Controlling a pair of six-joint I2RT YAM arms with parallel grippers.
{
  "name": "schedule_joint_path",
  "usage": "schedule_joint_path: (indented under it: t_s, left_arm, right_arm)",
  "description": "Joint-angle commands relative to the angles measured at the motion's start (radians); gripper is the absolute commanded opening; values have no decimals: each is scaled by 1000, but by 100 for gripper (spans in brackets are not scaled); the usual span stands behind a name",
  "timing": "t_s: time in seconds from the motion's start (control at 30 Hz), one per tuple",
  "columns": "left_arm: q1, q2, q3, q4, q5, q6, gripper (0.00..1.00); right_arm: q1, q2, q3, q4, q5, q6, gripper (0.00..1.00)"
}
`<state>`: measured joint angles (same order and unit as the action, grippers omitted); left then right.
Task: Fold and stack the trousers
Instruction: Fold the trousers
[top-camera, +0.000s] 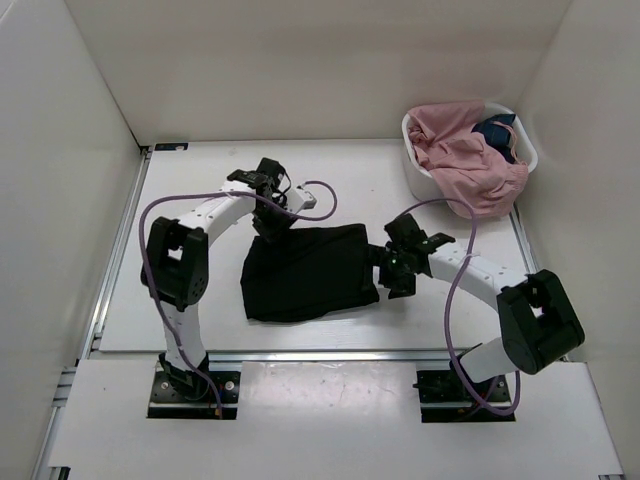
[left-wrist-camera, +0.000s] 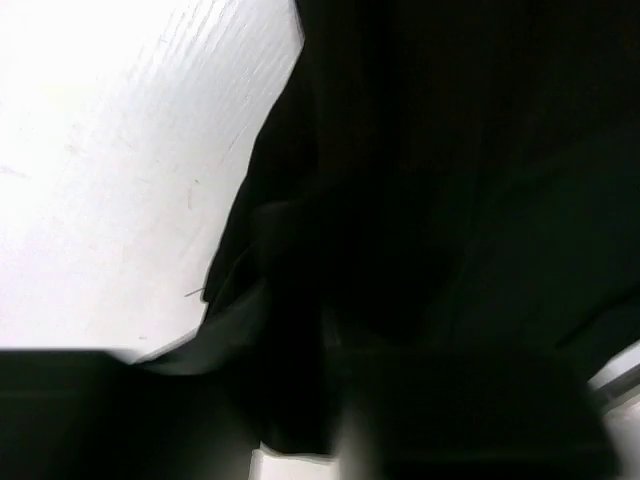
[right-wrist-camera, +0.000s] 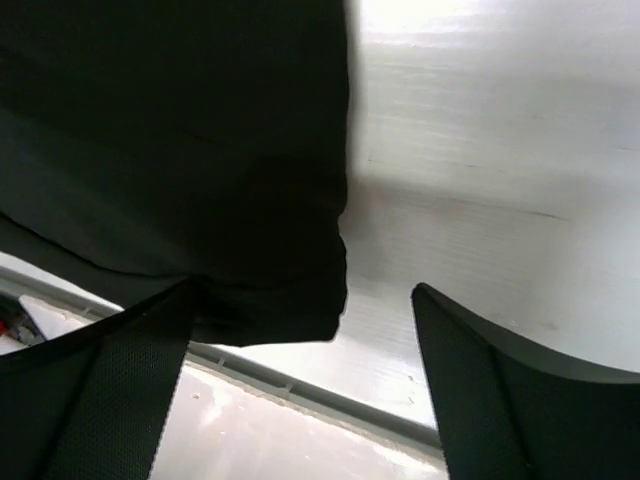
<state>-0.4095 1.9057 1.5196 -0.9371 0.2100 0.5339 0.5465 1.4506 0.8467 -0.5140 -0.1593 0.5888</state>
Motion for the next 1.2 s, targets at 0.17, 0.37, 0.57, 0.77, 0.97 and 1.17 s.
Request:
schedule_joint_path:
  t_s: [0.17, 0.37, 0.57, 0.77, 0.97, 1.17]
  left_arm:
    - [67, 90, 118, 43, -135, -84, 14]
    - [109, 164, 217, 52, -247, -147, 14]
    - [132, 185, 243, 52, -258, -157, 45]
    - [159, 118, 231, 52, -283, -157, 85]
    - [233, -31, 234, 52, -198, -172, 85]
    - [221, -112, -28, 52, -68, -124, 84]
  right_arm:
    - [-3, 13, -168, 252, -151, 43, 40]
    - [-3, 4, -212, 270, -172, 52, 4]
    - [-3, -41, -212, 224, -230, 16, 8]
    - [6, -154, -157, 46, -278, -147, 48]
    - [-85, -190, -42, -20, -310, -230, 60]
    - [-195, 53, 110, 143, -240, -184, 62]
